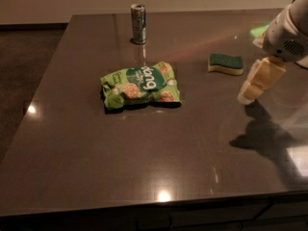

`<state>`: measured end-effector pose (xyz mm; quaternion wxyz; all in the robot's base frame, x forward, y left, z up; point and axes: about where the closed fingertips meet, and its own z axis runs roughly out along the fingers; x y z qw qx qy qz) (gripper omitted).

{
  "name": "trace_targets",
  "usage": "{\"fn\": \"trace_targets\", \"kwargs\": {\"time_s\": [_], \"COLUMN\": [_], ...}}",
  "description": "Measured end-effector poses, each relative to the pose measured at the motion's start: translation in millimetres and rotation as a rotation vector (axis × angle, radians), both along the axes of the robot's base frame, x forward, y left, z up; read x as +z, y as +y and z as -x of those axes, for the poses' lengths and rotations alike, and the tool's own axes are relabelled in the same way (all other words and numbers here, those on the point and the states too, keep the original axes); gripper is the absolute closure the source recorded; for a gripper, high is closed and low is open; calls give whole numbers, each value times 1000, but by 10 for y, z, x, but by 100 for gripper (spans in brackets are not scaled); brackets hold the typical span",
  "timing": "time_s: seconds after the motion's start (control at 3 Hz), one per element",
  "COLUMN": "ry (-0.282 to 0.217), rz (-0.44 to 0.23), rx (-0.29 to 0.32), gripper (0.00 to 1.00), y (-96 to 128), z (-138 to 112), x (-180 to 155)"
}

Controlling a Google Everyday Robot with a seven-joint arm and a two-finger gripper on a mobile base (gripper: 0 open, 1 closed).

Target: Move sponge near green rice chip bag

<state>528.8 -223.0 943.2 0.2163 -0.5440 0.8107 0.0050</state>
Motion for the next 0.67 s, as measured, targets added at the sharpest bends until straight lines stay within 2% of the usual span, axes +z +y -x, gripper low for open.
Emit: {"fn": "trace_targets", "kwargs": {"time_s": [0.33,0.67], "ry": [-11,-2], "rz": [-43,-72], "rx": [-42,-72], "gripper": [0,0], "y": [-14,27], "z": [-455,-842], "x": [-209,-425]}}
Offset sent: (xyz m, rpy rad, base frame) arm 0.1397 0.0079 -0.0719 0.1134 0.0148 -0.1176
